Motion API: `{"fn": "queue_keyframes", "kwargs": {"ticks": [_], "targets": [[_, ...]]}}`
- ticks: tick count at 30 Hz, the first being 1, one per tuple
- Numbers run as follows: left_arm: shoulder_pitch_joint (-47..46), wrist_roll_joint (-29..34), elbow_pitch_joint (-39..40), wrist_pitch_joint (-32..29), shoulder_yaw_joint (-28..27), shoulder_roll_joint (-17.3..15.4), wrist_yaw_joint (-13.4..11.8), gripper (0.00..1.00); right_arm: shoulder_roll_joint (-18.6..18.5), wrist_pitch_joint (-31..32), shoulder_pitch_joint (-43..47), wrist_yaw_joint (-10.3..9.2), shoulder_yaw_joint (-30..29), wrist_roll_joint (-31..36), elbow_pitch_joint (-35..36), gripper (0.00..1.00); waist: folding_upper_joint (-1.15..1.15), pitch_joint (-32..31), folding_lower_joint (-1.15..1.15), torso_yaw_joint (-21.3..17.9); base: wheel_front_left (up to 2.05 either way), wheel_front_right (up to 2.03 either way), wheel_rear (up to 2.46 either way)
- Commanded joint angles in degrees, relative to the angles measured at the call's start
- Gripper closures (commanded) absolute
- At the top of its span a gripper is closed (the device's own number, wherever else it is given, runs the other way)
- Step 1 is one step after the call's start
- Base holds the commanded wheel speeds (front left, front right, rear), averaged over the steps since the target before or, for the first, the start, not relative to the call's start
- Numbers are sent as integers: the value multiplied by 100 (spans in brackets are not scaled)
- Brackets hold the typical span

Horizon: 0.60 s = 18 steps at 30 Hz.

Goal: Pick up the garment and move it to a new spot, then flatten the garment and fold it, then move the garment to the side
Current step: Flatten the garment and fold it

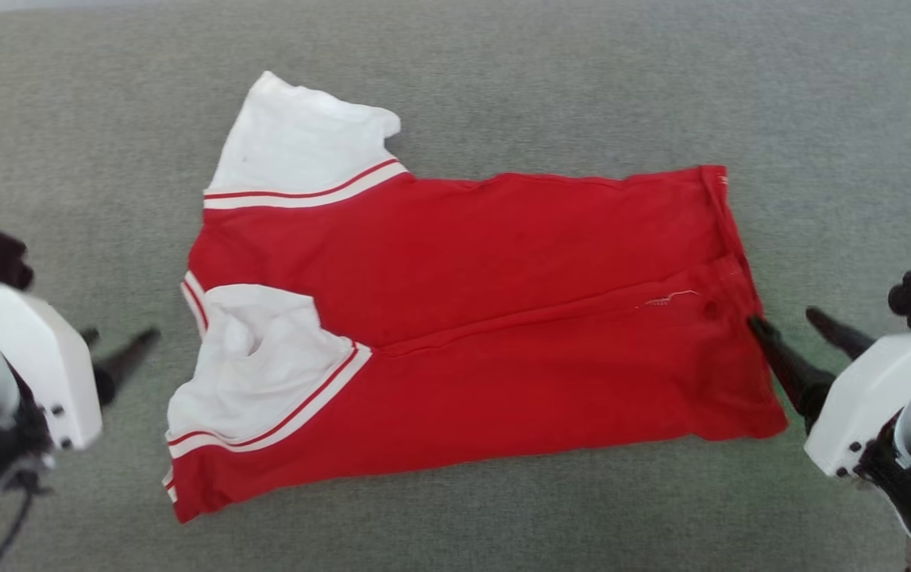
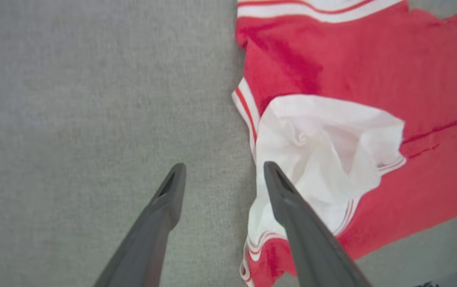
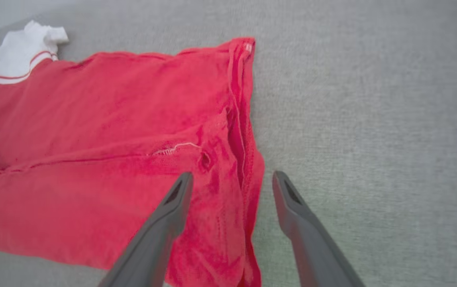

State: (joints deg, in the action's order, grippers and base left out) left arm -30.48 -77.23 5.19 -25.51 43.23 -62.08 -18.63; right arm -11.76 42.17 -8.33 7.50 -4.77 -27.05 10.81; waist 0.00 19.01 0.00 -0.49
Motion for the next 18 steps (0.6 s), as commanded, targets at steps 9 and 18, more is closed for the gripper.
{"fn": "queue_keyframes", "kwargs": {"ticks": [9, 18], "targets": [[-1330, 835, -643, -141, -80, 165, 636, 0, 506, -2284, -589, -2, -107, 810, 405, 0, 0, 226, 0, -569, 0, 0, 0], [-2355, 1286, -1839, -251, -2, 606, 1224, 0, 793, -3592, -882, -2, 160, 1199, 335, 0, 0, 545, 0, -1147, 0, 0, 0]]}}
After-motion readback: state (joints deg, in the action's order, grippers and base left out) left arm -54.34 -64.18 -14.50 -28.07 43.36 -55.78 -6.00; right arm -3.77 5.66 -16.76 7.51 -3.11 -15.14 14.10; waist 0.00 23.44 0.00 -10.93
